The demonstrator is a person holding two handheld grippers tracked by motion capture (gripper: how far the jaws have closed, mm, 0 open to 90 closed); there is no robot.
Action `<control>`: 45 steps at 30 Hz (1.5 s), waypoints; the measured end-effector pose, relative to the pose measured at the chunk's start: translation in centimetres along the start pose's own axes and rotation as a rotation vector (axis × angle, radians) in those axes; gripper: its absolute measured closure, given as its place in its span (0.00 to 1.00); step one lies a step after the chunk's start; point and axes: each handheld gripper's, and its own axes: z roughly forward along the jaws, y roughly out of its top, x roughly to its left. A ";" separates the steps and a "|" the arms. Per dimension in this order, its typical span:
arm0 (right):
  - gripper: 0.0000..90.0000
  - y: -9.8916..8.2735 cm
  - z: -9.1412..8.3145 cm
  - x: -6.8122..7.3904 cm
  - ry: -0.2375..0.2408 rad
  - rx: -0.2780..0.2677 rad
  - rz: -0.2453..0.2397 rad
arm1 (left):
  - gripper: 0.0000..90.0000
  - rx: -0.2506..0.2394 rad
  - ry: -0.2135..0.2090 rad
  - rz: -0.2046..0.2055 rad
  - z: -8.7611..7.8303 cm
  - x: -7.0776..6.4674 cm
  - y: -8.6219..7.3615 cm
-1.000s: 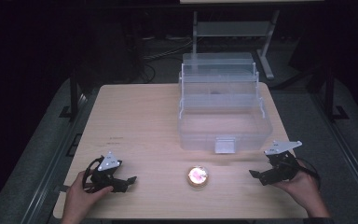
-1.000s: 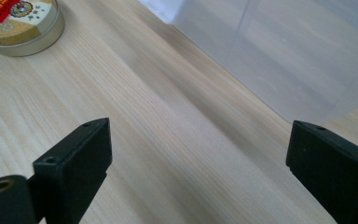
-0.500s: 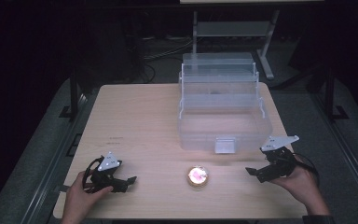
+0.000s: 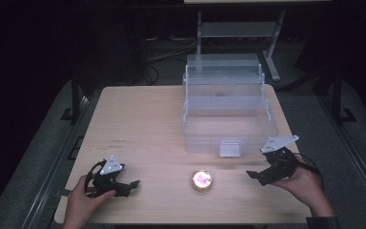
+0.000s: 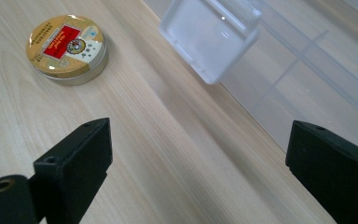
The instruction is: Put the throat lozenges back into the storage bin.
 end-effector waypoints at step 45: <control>0.07 5.5 3.0 3.3 0.087 0.097 -0.156 | 0.12 0.001 -0.001 -0.003 0.0 0.0 0.0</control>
